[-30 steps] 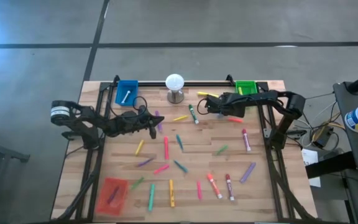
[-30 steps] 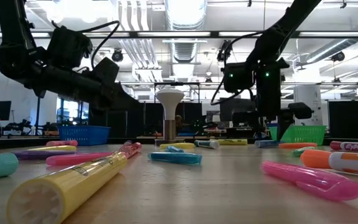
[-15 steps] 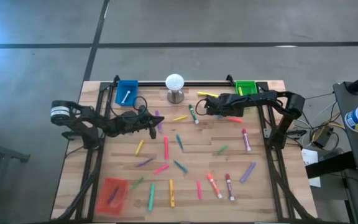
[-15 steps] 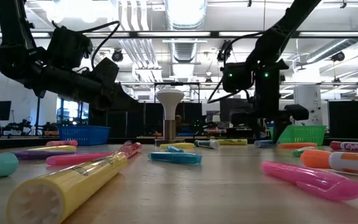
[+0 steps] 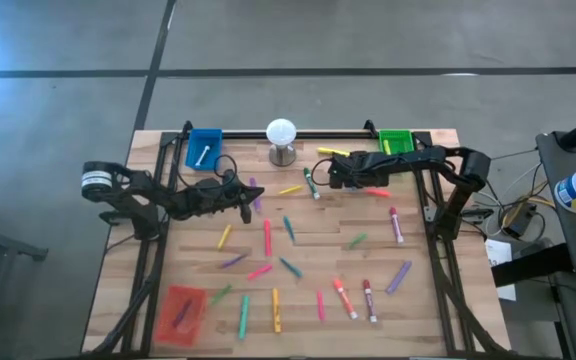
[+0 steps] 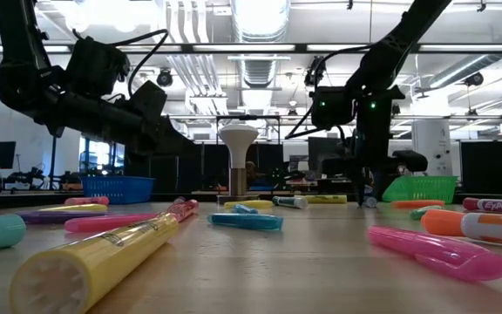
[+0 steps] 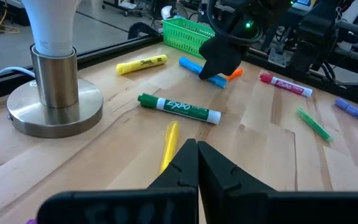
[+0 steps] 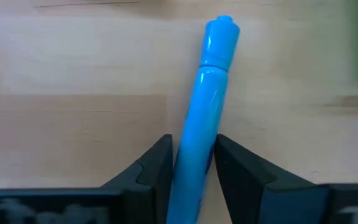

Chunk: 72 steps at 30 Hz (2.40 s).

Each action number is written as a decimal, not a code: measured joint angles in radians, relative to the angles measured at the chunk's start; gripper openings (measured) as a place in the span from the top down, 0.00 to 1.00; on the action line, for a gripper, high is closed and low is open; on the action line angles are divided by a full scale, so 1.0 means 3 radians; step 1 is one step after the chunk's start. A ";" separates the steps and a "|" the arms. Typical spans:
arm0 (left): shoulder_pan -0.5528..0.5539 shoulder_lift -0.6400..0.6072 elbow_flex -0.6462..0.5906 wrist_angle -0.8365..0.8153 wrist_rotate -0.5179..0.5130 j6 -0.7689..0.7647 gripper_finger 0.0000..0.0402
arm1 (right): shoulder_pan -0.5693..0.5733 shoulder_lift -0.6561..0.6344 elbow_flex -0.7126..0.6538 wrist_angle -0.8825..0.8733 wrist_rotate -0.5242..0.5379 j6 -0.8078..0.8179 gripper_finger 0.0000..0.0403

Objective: Pick & Place Markers
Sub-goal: Put the blue highlighter pen into the green bin

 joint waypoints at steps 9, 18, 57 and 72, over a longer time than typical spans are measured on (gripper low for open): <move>0.0000 0.0000 0.0000 0.0001 -0.0001 -0.0002 1.00 | 0.0002 0.0149 0.0008 0.0068 -0.0053 -0.0164 0.78; 0.0000 0.0000 0.0000 0.0003 -0.0001 -0.0004 1.00 | -0.0004 -0.0059 0.0025 0.0090 -0.0217 -0.0390 0.81; 0.0029 0.0000 0.0005 0.0000 -0.0006 0.0029 1.00 | -0.1751 -0.0793 -0.0011 -0.0287 -0.0012 -0.2883 0.81; 0.0042 0.0000 0.0005 -0.0015 -0.0005 0.0027 1.00 | -0.1731 -0.0563 -0.0011 -0.0289 0.0181 -0.2851 0.81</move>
